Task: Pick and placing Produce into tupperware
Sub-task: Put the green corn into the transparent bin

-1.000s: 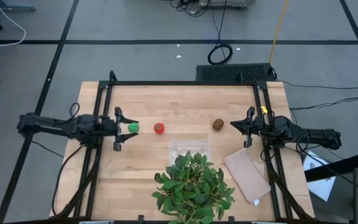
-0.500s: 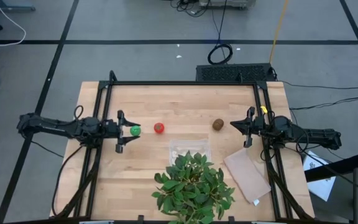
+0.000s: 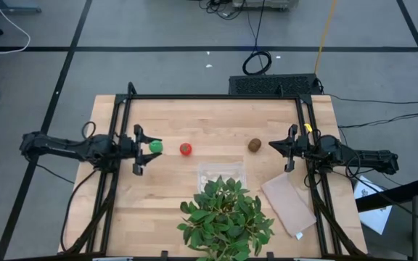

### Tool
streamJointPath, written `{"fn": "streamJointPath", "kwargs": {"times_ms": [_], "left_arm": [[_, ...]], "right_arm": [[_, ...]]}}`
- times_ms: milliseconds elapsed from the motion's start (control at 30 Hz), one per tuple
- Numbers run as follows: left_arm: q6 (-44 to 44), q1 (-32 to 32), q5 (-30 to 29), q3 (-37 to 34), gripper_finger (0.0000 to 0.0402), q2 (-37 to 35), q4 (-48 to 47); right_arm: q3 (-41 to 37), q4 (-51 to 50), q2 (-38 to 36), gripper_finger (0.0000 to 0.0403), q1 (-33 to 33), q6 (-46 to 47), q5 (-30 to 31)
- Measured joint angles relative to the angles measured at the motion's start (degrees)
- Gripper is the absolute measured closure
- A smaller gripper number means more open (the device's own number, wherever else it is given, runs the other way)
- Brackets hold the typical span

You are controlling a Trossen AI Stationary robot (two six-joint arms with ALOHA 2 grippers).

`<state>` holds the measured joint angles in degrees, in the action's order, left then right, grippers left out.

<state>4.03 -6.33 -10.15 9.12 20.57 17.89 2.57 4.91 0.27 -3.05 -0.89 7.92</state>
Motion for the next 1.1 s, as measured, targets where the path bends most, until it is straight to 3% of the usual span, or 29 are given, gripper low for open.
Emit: {"fn": "streamJointPath", "kwargs": {"times_ms": [167,500,767,1100], "left_arm": [[1.8,0.0,-0.9,5.1,0.0179,0.8,-1.1],[3.0,0.0,-3.6,20.9,0.0179,8.8,-16.1],[3.2,0.3,-3.3,25.3,0.0179,15.7,-16.9],[-0.6,7.4,7.6,29.7,0.0179,25.0,-16.2]], "right_arm": [[0.0,0.0,0.0,0.0403,0.0,0.0,0.0],[0.0,0.0,0.0,0.0403,0.0,0.0,0.0],[0.0,0.0,0.0,0.0403,0.0,0.0,0.0],[0.0,0.2,0.0,0.0403,0.0,0.0,0.0]]}}
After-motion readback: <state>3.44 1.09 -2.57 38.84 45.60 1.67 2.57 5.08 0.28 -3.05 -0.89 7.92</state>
